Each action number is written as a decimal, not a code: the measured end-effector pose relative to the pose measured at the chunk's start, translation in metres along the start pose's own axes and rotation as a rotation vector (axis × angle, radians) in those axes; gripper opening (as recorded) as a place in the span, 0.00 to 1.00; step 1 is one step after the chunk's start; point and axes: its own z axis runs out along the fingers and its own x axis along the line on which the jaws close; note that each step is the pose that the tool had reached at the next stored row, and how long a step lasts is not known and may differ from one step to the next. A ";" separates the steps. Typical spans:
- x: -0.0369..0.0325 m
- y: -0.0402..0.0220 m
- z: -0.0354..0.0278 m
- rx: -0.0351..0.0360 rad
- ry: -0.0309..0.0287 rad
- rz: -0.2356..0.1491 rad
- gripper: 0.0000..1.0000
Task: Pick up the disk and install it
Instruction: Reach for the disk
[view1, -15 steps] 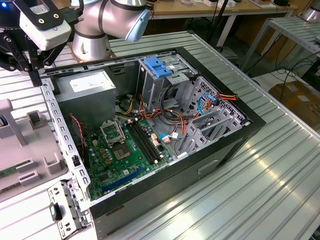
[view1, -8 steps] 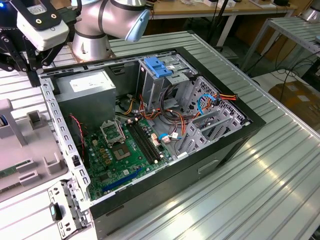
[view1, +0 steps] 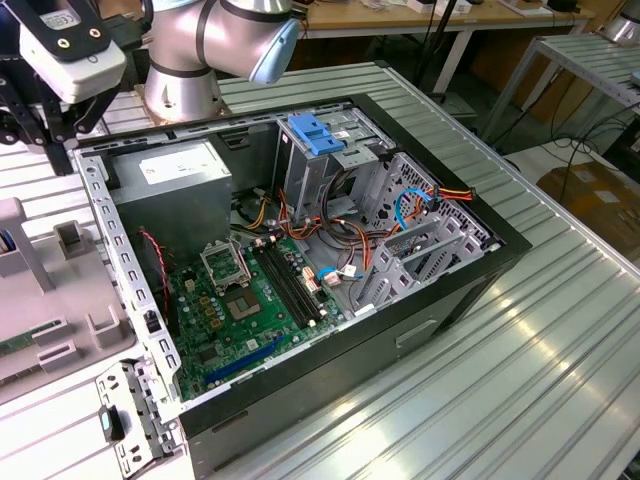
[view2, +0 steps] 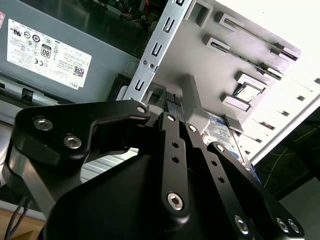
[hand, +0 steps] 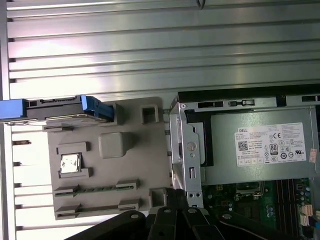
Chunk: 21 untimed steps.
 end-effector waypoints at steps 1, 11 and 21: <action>0.0006 -0.0001 0.0000 0.0000 0.0000 0.000 0.11; 0.0081 -0.0006 -0.0002 0.0000 -0.0001 0.000 0.11; 0.0145 -0.0011 -0.0004 0.0000 0.0000 0.000 0.11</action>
